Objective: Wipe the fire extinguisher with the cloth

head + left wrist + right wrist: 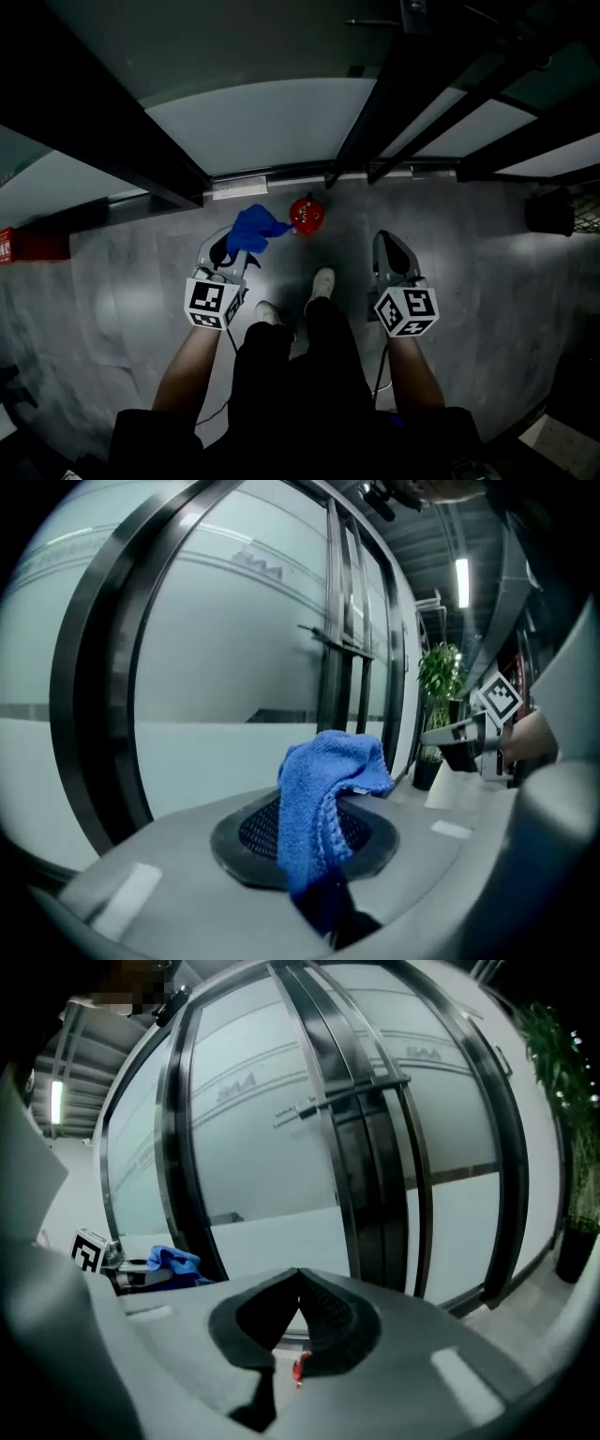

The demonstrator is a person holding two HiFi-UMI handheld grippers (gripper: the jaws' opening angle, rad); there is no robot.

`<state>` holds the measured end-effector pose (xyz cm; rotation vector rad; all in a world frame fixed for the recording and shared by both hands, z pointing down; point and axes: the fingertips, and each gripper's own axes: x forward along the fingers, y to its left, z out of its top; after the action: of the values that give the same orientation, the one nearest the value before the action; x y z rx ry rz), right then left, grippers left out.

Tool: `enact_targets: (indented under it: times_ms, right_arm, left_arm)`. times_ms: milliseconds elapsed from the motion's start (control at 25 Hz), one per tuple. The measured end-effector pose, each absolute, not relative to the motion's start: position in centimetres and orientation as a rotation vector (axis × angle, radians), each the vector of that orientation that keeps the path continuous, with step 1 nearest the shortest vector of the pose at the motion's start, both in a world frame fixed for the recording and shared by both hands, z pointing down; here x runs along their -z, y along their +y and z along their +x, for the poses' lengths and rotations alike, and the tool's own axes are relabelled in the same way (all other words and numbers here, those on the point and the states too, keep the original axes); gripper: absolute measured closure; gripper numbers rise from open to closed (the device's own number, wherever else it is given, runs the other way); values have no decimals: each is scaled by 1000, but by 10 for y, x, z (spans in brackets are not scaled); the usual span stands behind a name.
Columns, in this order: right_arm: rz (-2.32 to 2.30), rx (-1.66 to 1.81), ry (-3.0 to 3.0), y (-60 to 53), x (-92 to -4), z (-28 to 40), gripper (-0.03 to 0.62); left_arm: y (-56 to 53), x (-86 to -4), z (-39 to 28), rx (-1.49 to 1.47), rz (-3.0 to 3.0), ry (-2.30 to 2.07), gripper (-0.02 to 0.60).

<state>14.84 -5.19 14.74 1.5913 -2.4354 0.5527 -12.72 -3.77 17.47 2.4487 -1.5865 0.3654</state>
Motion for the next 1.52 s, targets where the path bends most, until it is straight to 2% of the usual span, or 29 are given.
enact_targets:
  times_ms: [160, 320, 520, 720, 1040, 1320, 1520]
  right_arm:
    - [1574, -438, -2512, 1, -49, 137, 591]
    - [1533, -395, -2551, 42, -18, 137, 591]
    - [1456, -461, -2636, 89, -6, 152, 591]
    - [1407, -363, -2731, 129, 27, 190, 591]
    - [1363, -312, -2788, 149, 33, 237, 591]
    - [1438, -293, -2796, 155, 54, 248, 591]
    - [1496, -316, -2798, 165, 59, 229, 591]
  left_arm:
    - [-2, -59, -109, -274, 2526, -1582, 514]
    - [36, -10, -99, -242, 2557, -1610, 514]
    - [95, 5, -79, -186, 2507, -1616, 514]
    - [141, 28, -47, -63, 2438, -1711, 514]
    - [183, 55, -13, 21, 2429, -1786, 514]
    - [199, 60, 3, 62, 2499, -1674, 514]
    - [195, 62, -4, 77, 2493, -1674, 513]
